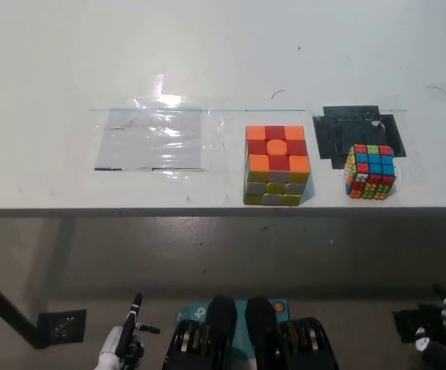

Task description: The robot uses its right hand to pick up the small cube kept on the middle on the desk and place it on the bigger cube kept next to it

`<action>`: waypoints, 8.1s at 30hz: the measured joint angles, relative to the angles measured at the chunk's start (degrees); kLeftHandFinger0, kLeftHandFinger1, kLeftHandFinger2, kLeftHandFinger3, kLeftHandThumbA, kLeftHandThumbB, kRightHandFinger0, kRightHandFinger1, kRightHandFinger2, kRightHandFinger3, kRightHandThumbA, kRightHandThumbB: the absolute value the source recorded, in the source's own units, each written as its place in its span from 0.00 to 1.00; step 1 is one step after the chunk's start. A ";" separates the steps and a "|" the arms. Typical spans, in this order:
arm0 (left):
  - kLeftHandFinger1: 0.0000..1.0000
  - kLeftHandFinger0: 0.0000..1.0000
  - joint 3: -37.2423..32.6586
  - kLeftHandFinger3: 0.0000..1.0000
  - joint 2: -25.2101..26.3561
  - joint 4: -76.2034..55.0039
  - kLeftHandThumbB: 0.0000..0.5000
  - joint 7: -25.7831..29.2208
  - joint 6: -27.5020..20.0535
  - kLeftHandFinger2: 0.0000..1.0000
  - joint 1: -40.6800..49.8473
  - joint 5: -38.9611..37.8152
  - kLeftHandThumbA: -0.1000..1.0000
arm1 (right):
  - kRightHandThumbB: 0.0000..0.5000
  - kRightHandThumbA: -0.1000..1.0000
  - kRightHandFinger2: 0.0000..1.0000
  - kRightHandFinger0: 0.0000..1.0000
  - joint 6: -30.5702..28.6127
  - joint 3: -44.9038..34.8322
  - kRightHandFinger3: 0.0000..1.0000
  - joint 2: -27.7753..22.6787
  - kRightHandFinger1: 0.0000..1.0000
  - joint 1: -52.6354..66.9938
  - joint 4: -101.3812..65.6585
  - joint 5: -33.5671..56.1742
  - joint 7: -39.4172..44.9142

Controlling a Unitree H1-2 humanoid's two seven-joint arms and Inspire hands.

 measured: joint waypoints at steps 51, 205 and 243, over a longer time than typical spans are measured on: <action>0.00 0.00 0.00 0.00 0.41 1.19 1.00 1.44 -3.59 0.01 -0.33 0.00 1.00 | 0.67 0.53 1.00 1.00 13.83 6.64 1.00 -14.61 1.00 -26.11 -21.80 -0.84 19.07; 0.00 0.00 -0.70 0.00 1.74 1.51 1.00 1.29 -3.65 0.00 -4.70 1.20 1.00 | 0.24 0.00 0.43 0.00 -14.79 24.20 0.03 -11.85 0.21 -43.92 16.08 -38.07 -6.19; 0.00 0.00 -0.05 0.00 1.26 1.54 1.00 1.35 -3.65 0.00 -2.75 1.14 1.00 | 0.59 0.00 0.31 0.00 -14.08 21.09 0.18 -6.10 0.00 -47.35 -3.76 -36.73 7.12</action>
